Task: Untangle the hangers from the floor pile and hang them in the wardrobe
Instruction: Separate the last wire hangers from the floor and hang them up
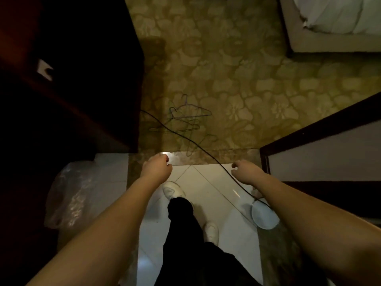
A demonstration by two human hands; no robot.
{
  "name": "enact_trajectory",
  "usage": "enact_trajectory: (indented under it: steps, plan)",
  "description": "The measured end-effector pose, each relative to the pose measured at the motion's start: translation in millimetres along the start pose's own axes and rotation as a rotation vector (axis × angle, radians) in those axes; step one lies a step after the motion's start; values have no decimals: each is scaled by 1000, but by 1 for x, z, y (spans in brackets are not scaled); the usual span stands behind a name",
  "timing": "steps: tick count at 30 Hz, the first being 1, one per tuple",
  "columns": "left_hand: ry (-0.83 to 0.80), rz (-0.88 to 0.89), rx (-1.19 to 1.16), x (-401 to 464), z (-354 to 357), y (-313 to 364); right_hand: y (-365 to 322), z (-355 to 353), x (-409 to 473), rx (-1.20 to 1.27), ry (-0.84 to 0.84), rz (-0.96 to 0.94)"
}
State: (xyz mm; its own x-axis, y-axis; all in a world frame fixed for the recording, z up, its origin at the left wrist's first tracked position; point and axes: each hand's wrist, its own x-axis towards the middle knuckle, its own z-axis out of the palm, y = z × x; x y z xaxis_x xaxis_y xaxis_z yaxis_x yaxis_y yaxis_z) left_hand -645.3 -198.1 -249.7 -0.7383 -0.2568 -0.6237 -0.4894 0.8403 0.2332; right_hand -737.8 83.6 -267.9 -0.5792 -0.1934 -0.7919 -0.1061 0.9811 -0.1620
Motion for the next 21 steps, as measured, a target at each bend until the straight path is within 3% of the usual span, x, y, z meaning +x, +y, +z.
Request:
enact_trajectory:
  steps: [9,15,21]
  plan:
    - [-159,-13,-49,209,10,6,0,-29,170,166,-18,107]
    - [-224,-19,-8,333,58,2,8,7,295,199,-59,133]
    - [-179,-79,-20,443,144,-5,29,56,427,226,-117,138]
